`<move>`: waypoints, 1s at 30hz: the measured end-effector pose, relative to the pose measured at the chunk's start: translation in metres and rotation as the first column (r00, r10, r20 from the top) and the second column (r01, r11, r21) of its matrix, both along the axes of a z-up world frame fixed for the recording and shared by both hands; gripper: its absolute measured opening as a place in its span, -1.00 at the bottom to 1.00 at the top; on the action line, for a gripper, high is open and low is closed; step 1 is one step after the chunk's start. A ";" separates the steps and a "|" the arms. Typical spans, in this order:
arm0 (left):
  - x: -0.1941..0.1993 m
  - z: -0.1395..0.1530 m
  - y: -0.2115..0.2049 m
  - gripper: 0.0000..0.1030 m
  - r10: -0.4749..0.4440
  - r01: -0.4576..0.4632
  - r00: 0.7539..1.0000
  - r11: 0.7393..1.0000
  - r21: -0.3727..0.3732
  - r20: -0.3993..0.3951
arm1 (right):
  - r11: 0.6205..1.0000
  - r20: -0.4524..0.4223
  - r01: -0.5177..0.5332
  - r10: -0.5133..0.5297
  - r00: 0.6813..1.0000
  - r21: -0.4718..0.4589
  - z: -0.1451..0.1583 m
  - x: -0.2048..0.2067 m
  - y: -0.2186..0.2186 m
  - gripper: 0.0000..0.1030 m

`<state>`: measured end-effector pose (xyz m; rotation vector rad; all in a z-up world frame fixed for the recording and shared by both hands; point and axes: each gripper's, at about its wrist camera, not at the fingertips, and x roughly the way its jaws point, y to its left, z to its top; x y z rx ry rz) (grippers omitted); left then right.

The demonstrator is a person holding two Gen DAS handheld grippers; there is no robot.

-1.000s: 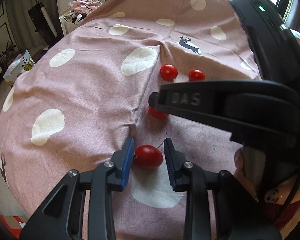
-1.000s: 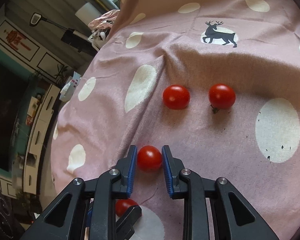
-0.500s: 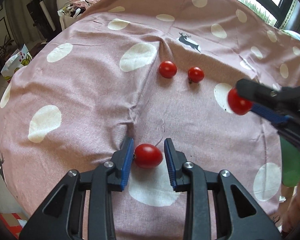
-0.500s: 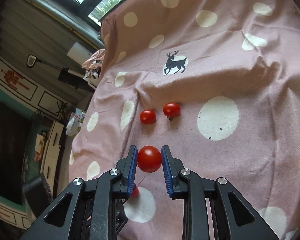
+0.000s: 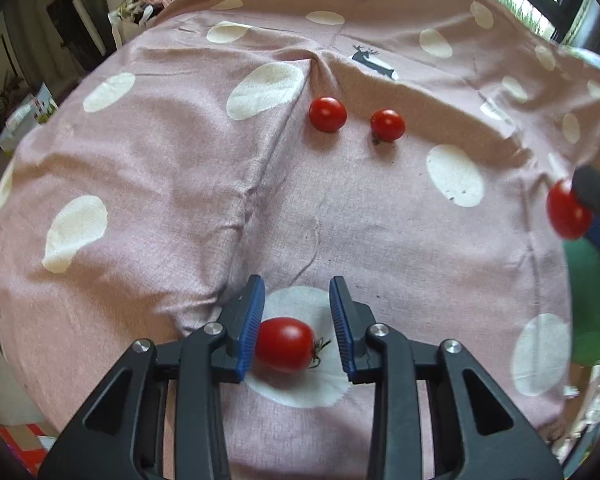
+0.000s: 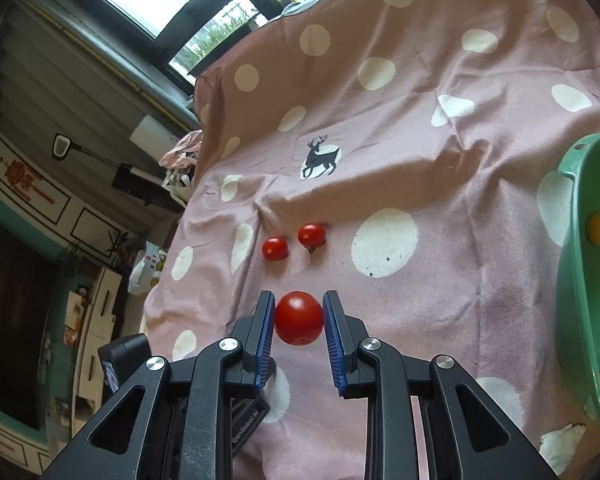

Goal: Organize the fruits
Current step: 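Close the right gripper around the cherry tomato, then carry the cherry tomato with the right gripper over the bowl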

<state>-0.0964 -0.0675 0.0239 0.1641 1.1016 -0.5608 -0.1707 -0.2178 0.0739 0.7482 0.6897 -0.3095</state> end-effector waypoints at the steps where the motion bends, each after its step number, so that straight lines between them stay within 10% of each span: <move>1: 0.001 0.004 0.004 -0.31 0.002 -0.002 1.000 1.000 -0.015 -0.007 | 1.000 0.003 0.004 -0.004 1.000 0.001 0.001 -0.004 0.000 -0.49; 30: -0.017 0.001 0.012 -0.38 -0.019 0.019 1.000 1.000 -0.015 0.015 | 0.998 0.024 0.054 -0.053 0.998 -0.034 0.014 -0.028 0.001 -0.48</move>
